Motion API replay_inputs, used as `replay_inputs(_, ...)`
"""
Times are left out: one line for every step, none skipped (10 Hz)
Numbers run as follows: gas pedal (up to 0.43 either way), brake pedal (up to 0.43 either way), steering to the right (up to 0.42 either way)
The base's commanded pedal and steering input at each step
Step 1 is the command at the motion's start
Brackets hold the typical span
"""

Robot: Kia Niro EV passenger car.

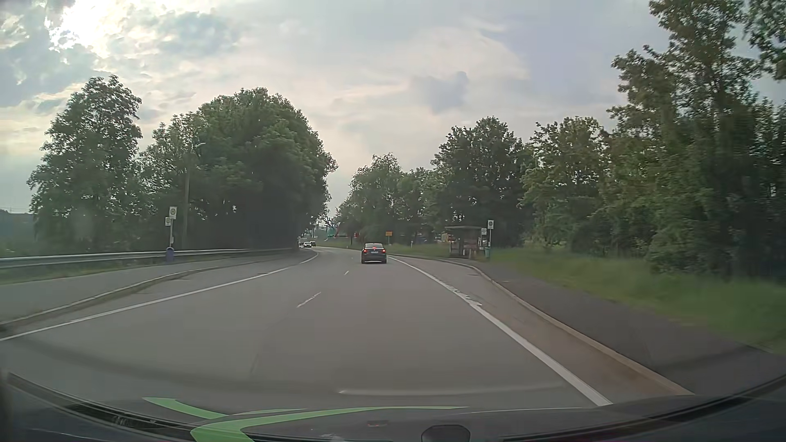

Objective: Follow the waypoints while adhering to traffic rules and regulations

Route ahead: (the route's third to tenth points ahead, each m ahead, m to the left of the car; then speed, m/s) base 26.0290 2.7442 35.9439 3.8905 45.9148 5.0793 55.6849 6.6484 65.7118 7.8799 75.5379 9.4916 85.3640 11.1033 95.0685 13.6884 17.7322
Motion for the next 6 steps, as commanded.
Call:
replay_inputs(0.0,0.22,-0.015)
replay_inputs(0.0,0.22,-0.014)
replay_inputs(0.0,0.22,-0.013)
replay_inputs(0.0,0.22,-0.011)
replay_inputs(0.0,0.22,-0.011)
replay_inputs(0.0,0.22,-0.011)
